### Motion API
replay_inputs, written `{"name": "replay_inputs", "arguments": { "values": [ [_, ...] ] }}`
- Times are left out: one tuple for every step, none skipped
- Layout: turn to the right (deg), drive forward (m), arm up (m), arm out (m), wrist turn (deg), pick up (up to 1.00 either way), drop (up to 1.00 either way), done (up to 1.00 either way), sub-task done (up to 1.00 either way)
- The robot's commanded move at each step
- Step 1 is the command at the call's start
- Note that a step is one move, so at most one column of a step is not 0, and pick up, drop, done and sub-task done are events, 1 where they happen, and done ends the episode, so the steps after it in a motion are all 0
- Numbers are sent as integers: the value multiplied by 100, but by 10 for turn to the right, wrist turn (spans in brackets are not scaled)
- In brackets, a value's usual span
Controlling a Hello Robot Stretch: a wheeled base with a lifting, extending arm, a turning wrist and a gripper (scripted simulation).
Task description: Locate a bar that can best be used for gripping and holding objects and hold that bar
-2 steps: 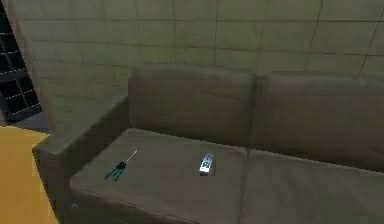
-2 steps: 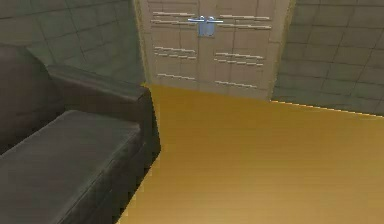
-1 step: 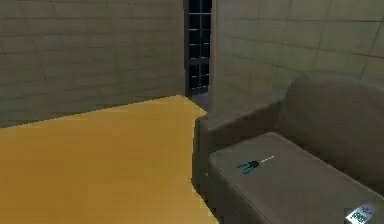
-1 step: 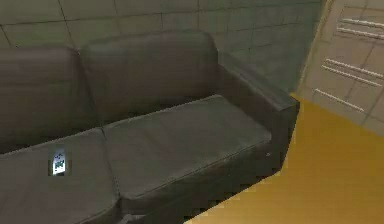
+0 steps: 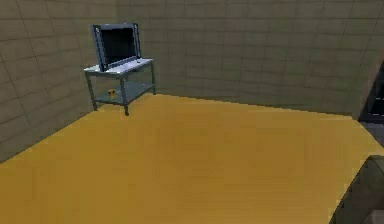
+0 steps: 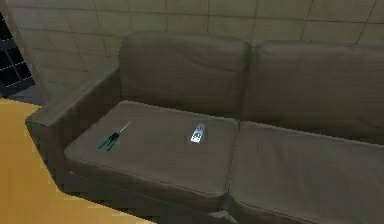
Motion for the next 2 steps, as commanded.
{"name": "replay_inputs", "arguments": {
  "values": [
    [-210, 0, 0, 0, 0, 0, 0, 0, 0],
    [-30, 0, 0, 0, 0, 0, 0, 0, 0]
  ]
}}
